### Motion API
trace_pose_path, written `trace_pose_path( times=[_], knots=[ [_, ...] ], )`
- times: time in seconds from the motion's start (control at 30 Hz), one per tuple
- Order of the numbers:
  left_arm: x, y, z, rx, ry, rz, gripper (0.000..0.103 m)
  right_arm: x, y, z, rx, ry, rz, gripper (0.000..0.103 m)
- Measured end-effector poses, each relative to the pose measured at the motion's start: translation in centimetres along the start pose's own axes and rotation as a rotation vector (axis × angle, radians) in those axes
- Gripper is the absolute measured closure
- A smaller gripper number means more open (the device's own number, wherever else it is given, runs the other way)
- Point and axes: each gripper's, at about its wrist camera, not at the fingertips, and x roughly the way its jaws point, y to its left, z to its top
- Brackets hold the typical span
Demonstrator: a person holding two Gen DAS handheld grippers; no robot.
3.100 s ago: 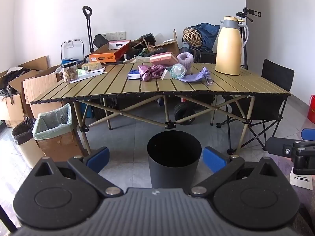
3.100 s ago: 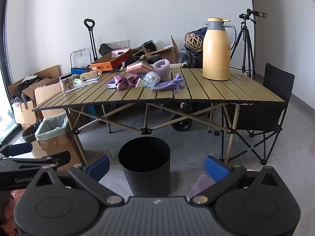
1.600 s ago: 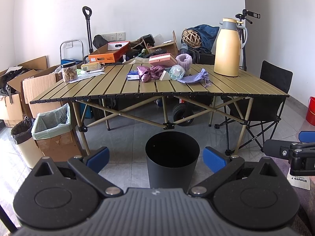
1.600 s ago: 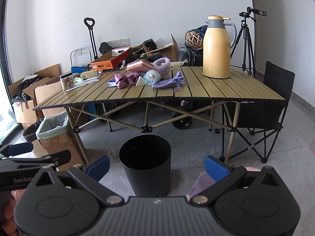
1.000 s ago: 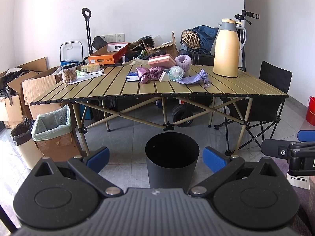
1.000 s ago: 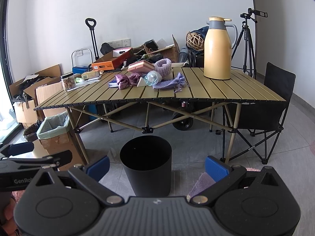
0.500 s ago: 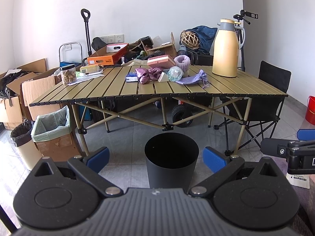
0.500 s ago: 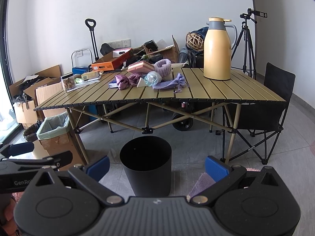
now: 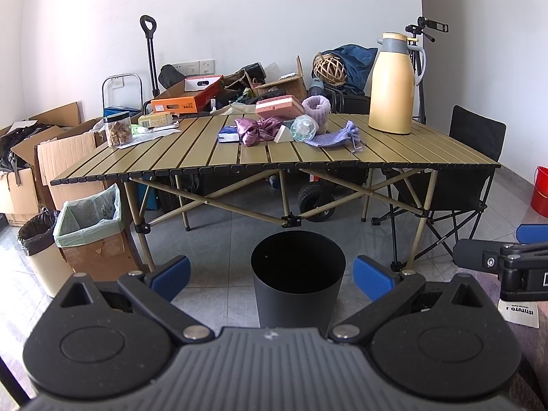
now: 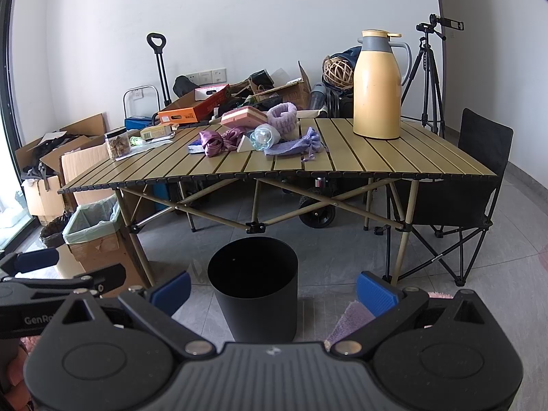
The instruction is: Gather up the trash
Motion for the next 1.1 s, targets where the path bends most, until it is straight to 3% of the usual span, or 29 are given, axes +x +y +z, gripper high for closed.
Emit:
trace_pose_path(
  times=[0.43, 1.1],
  knots=[
    [1.0, 0.0, 1.3, -0.003, 0.006, -0.021, 0.0, 0.3, 0.0, 0.6, 0.001, 0.0, 0.002, 0.0],
    [6.9, -0.1, 3.9, -0.001, -0.009, -0.02, 0.0, 6.5, -1.7, 3.5, 0.003, 0.006, -0.012, 0.0]
  ],
)
